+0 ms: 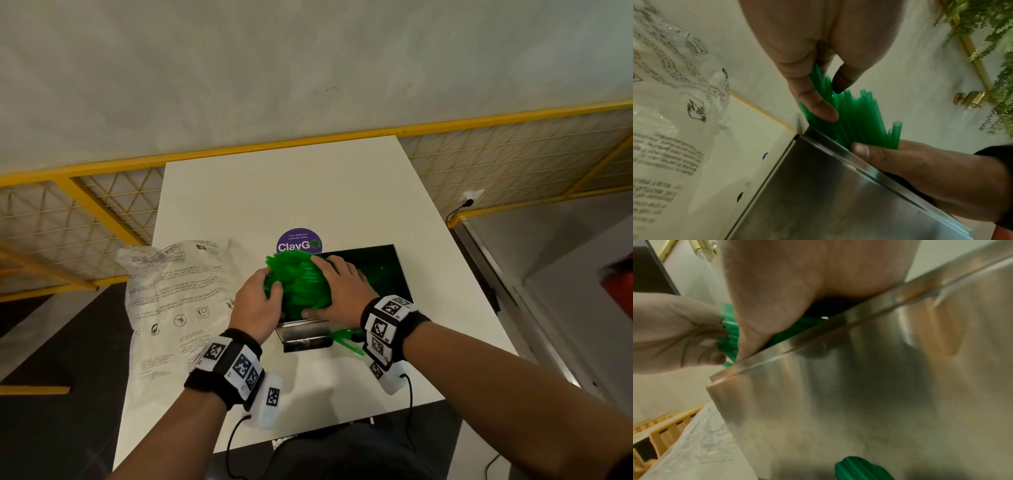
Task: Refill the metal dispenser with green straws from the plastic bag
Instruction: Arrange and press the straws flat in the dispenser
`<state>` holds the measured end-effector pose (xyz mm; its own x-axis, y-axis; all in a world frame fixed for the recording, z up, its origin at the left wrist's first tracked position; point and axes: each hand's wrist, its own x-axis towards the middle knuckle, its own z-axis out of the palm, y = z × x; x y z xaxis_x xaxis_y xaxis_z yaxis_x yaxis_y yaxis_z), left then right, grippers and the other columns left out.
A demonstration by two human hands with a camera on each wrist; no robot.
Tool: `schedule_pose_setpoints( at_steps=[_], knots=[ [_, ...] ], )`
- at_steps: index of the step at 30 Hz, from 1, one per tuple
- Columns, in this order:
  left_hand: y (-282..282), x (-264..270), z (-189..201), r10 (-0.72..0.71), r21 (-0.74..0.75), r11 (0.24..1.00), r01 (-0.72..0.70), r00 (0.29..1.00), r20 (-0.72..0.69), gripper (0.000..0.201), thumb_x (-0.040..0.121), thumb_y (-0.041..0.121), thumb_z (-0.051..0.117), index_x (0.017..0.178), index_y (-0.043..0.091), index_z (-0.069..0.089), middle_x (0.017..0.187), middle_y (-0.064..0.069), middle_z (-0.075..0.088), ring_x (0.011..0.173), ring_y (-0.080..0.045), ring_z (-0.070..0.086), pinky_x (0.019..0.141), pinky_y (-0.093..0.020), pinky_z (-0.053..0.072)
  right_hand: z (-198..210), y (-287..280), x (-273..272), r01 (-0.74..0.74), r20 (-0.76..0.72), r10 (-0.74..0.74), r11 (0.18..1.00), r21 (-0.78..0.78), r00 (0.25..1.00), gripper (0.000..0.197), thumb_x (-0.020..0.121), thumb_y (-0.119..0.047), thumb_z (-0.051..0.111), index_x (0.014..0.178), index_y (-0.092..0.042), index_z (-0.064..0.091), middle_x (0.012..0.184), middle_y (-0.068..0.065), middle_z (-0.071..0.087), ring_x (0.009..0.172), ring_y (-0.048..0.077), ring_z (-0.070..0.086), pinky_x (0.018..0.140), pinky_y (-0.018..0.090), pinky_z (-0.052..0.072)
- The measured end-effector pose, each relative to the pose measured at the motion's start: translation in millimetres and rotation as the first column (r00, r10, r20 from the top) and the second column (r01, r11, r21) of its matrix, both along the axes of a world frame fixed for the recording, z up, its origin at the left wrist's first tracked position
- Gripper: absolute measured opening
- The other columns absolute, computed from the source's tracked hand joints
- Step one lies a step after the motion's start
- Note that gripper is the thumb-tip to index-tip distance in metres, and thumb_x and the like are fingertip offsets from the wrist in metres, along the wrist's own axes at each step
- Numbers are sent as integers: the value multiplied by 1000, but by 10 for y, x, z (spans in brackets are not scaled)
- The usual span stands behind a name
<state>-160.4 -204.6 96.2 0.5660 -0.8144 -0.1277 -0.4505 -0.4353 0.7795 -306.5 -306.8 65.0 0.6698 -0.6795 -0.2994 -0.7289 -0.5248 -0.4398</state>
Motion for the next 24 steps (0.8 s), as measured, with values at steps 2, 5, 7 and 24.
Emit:
schedule_pose_setpoints(
  at_steps=[2, 5, 7, 24],
  knots=[
    [1, -7, 38, -30, 5, 1000, 30, 999, 45, 35, 96, 15, 47, 129, 4, 51, 118, -11, 57, 110, -24, 52, 87, -22, 34, -2, 4, 19, 46, -19, -46, 999, 17, 999, 108, 66, -70, 66, 148, -37, 4, 153, 0, 12, 142, 28, 15, 115, 56, 17],
    [5, 16, 28, -74, 39, 997, 72, 995, 71, 35, 97, 18, 46, 129, 6, 50, 115, -13, 53, 105, -20, 47, 84, -20, 30, -14, 32, 52, 97, -41, -96, 995, 27, 995, 110, 63, -71, 67, 147, -39, 2, 154, 2, 11, 143, 28, 13, 114, 59, 15],
    [14, 50, -28, -111, 77, 991, 105, 991, 75, 35, 97, 24, 43, 130, 12, 47, 111, -10, 51, 104, -19, 48, 83, -22, 31, -21, 56, 80, 129, -59, -127, 991, 31, 990, 112, 62, -71, 67, 147, -39, 1, 155, 3, 9, 144, 29, 11, 114, 61, 14],
    [-103, -152, -271, -389, 236, 920, 314, 806, 446, 73, 81, 63, 13, 149, 36, 12, 159, -10, 4, 144, -36, 0, 110, -52, 19, 71, -84, 75, 169, 88, -206, 934, 314, 975, 134, 57, -32, 87, 146, -43, -12, 154, 10, 2, 144, 35, 7, 115, 56, 19]
  ],
)
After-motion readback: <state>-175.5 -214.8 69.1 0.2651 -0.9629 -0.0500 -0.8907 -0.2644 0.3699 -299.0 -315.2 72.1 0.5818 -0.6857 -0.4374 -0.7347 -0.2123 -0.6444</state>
